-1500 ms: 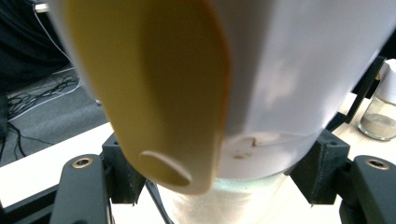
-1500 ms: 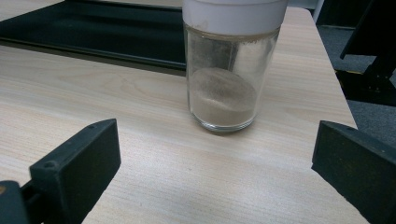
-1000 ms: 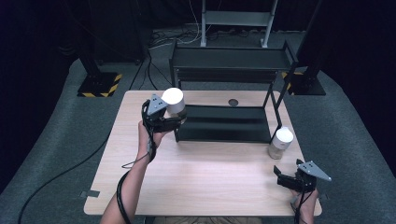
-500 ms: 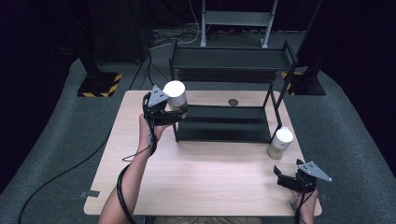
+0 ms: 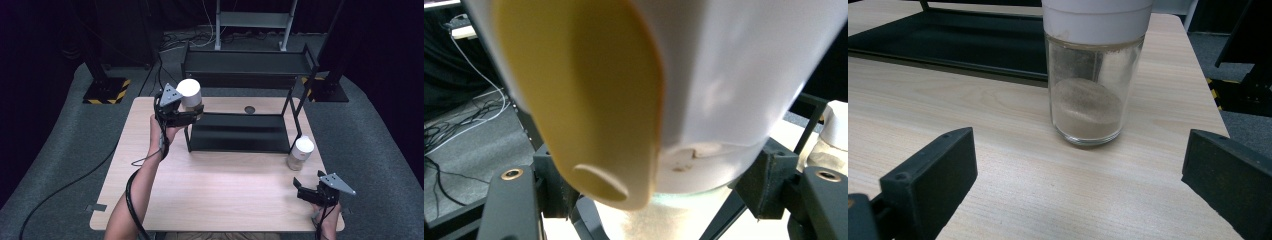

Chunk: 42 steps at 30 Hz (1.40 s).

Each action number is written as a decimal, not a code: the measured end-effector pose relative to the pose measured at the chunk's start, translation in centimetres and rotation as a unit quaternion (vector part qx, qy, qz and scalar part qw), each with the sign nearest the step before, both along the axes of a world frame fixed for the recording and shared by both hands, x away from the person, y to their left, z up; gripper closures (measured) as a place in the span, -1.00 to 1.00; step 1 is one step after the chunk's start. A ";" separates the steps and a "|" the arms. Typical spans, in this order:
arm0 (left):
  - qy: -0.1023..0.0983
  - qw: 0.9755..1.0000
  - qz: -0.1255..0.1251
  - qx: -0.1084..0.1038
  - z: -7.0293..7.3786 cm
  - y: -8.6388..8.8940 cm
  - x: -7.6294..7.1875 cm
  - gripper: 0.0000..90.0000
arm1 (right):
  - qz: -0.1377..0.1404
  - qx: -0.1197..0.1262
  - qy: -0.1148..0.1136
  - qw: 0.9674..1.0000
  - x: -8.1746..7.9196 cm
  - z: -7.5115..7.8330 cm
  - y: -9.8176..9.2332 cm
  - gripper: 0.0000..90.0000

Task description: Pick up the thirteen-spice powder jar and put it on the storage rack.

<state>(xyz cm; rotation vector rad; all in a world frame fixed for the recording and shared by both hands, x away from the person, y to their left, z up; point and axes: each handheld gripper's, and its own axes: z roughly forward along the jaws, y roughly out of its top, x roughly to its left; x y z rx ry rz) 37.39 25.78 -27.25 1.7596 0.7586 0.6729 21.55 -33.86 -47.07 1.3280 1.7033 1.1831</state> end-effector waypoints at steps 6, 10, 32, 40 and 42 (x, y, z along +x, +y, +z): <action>-0.002 1.000 -0.001 -0.001 0.8 -0.2 0.5 -0.33 | 0.001 0.001 0.002 1.000 0.1 0.0 0.0 -1.00; -0.003 1.000 -0.002 0.002 1.2 -0.4 0.7 -0.33 | 0.000 0.002 0.003 1.000 0.1 0.0 -0.1 -1.00; -0.006 1.000 -0.012 0.004 3.5 -1.2 2.3 -0.33 | 0.001 0.007 0.001 1.000 0.1 0.0 -0.2 -1.00; -0.010 1.000 -0.017 0.005 4.6 -1.4 2.6 -0.33 | 0.000 0.007 0.001 1.000 0.1 0.0 -0.2 -1.00; -0.010 1.000 -0.018 0.005 4.8 -1.5 2.7 -0.33 | 0.000 0.007 0.002 1.000 0.1 0.0 -0.2 -1.00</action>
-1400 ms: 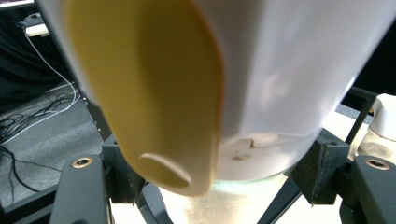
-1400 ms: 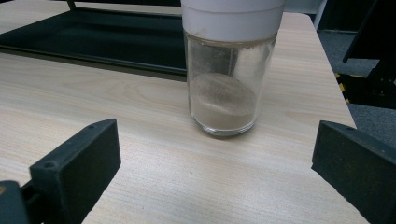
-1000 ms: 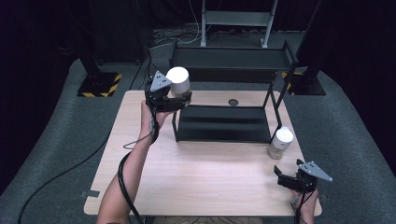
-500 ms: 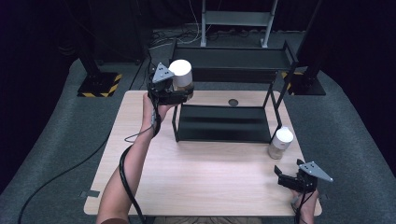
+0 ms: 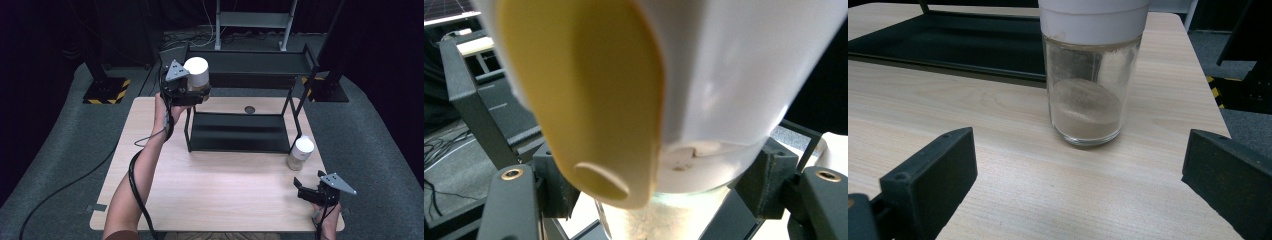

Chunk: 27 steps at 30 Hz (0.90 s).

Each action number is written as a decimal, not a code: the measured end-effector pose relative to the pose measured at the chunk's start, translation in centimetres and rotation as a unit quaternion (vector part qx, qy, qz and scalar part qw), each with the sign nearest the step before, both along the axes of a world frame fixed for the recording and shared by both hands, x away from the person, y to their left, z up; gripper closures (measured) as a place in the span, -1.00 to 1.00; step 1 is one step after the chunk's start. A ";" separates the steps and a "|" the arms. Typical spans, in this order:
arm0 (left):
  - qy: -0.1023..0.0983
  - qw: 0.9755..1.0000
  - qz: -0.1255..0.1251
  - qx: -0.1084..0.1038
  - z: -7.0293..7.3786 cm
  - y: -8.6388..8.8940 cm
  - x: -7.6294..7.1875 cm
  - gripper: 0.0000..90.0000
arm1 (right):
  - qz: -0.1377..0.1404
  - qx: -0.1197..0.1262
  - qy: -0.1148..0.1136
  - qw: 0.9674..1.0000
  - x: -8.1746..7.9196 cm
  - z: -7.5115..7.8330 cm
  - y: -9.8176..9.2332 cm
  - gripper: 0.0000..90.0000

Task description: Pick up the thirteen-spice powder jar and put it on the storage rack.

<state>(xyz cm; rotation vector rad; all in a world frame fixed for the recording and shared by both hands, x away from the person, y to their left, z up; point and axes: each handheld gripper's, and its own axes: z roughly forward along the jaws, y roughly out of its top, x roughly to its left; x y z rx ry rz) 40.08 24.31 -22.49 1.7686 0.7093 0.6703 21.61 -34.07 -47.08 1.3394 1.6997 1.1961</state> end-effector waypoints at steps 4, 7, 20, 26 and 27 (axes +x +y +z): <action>-0.002 1.000 -0.003 -0.006 0.3 0.0 0.2 -0.33 | 0.002 -0.001 0.001 1.000 0.1 0.0 0.0 -1.00; -0.001 1.000 -0.005 -0.009 0.6 0.1 0.3 -0.33 | 0.001 -0.001 0.002 1.000 0.1 0.0 0.0 -1.00; -0.012 1.000 -0.014 -0.012 2.5 -0.4 0.4 -0.33 | 0.001 0.001 0.002 1.000 0.1 0.0 -0.1 -1.00; -0.017 1.000 -0.015 -0.011 3.3 -0.7 0.5 -0.33 | 0.001 0.002 0.001 1.000 0.1 0.0 -0.1 -1.00; -0.017 1.000 -0.015 -0.012 3.4 -0.7 0.5 -0.33 | 0.001 0.002 0.001 1.000 0.1 0.0 -0.1 -1.00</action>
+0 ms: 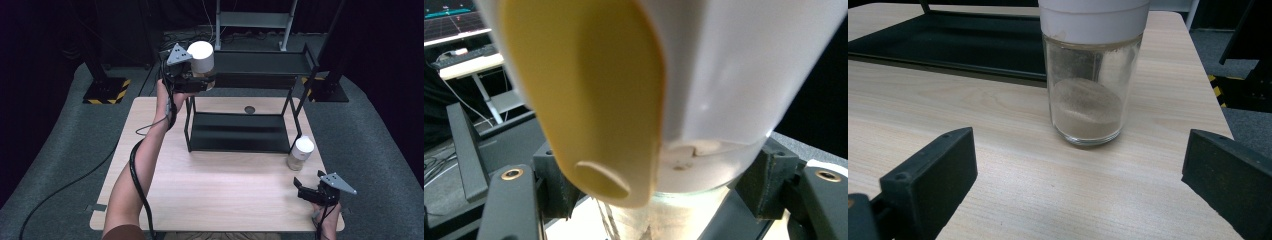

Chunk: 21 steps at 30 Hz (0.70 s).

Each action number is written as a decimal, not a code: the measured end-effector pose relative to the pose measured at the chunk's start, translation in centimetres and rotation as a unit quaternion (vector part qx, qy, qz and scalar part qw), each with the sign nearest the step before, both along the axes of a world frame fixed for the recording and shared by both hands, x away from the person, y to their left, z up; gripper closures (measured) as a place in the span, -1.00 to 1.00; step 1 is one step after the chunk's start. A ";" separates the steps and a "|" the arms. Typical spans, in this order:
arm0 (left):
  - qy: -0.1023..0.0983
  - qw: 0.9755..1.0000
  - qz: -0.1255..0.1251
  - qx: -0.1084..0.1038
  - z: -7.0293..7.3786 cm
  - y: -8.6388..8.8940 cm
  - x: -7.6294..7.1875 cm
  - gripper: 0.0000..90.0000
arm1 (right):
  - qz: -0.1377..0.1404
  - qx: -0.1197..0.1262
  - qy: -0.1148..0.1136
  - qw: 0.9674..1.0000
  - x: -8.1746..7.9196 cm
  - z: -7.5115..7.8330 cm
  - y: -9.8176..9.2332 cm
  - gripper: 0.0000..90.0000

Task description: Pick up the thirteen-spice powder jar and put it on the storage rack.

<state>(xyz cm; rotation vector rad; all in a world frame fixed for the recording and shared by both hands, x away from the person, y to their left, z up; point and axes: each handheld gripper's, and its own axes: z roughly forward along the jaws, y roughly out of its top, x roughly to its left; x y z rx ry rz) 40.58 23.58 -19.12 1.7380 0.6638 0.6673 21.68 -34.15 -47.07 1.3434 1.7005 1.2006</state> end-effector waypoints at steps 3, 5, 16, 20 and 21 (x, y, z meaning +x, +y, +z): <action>-0.001 1.000 0.000 -0.001 0.4 -0.1 0.2 -0.33 | 0.000 0.000 0.000 1.000 0.0 0.0 0.0 -1.00; 0.000 1.000 -0.001 -0.004 0.6 -0.2 0.5 -0.33 | 0.001 0.001 0.001 1.000 0.0 0.0 -0.1 -1.00; 0.005 1.000 0.008 -0.004 1.7 -0.8 1.7 -0.33 | 0.000 0.001 -0.001 1.000 0.0 0.0 0.0 -1.00; 0.006 1.000 0.016 -0.009 2.0 -1.0 2.1 -0.33 | 0.001 0.000 0.000 1.000 0.0 0.0 -0.1 -1.00; 0.007 1.000 0.017 -0.009 2.1 -1.1 2.2 -0.33 | 0.001 0.000 0.000 1.000 0.0 0.0 -0.1 -1.00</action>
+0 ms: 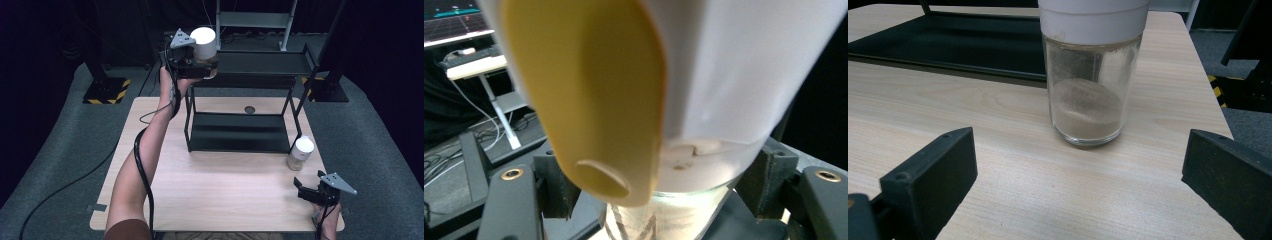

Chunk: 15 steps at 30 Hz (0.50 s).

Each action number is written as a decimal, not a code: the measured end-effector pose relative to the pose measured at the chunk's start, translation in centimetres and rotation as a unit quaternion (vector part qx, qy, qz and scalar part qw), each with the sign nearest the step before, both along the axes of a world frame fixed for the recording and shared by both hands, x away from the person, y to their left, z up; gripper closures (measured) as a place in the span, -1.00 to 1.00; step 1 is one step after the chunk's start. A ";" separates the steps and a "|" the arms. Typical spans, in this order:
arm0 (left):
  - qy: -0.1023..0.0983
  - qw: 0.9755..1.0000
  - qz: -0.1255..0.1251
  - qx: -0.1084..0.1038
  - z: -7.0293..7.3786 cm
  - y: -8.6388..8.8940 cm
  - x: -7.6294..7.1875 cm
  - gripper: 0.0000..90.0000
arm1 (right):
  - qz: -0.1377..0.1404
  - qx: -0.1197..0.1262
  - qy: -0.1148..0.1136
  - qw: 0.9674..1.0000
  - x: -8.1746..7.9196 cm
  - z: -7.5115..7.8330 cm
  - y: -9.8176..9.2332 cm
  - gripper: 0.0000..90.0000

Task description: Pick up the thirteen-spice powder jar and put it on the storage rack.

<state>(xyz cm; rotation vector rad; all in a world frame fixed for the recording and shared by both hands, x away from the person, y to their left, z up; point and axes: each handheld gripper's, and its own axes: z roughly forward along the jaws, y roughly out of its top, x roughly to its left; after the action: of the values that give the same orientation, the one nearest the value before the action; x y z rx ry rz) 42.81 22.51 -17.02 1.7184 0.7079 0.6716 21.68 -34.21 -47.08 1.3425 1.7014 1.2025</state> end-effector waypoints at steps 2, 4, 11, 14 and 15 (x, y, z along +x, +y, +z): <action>0.001 1.000 0.003 0.000 0.2 -0.2 0.3 -0.33 | 0.000 0.000 0.000 1.000 0.0 0.0 0.0 -1.00; 0.002 1.000 0.005 0.002 0.5 -0.4 0.6 -0.33 | -0.001 0.000 -0.001 1.000 0.0 0.0 0.0 -1.00; 0.009 1.000 0.018 0.008 1.2 -1.3 1.7 -0.33 | 0.000 0.000 -0.001 1.000 0.0 0.0 0.0 -1.00; 0.014 1.000 0.024 0.008 1.6 -1.6 2.4 -0.33 | 0.001 0.000 -0.001 1.000 0.0 0.0 0.0 -1.00; 0.017 0.999 0.026 0.011 1.8 -1.7 2.6 -0.33 | 0.001 0.000 -0.002 1.000 0.0 0.0 0.0 -1.00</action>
<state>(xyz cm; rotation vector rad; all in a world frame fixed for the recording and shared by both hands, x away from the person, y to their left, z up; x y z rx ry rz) 45.45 20.76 -15.25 1.7396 0.7742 0.6897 21.65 -34.21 -47.12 1.3392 1.7001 1.2044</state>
